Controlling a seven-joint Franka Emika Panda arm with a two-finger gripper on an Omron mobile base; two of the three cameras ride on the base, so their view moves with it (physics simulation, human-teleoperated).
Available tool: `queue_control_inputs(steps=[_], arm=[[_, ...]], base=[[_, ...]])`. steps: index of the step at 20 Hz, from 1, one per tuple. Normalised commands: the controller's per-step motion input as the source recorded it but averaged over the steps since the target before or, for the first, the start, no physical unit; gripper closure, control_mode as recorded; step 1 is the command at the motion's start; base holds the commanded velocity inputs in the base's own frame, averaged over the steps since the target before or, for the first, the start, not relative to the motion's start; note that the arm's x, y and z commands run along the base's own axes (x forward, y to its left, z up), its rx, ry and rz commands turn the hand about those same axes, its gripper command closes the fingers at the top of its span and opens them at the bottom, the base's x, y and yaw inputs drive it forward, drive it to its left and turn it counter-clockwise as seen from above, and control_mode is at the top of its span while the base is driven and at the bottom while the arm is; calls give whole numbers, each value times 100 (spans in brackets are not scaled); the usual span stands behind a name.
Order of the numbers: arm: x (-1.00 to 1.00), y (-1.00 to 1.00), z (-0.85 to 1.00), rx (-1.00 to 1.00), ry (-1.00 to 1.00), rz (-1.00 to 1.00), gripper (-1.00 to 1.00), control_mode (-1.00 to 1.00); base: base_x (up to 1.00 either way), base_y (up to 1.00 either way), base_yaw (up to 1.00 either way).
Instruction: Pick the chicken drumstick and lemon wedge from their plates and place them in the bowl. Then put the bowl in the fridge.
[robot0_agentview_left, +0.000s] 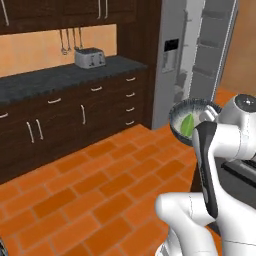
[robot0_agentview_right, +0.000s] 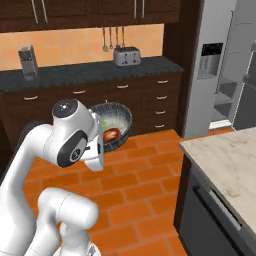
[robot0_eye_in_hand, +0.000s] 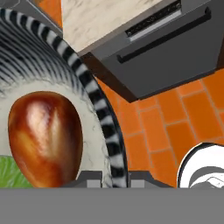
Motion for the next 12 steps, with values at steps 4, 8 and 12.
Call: queue_control_inputs(steps=[4, 8, 12], arm=[[0, 0, 0, 0, 0, 0, 100, 100], [0, 0, 0, 0, 0, 0, 100, 100], [0, 0, 0, 0, 0, 0, 100, 100]], base=[[100, 79, -36], [100, 77, -37], [100, 77, -39]])
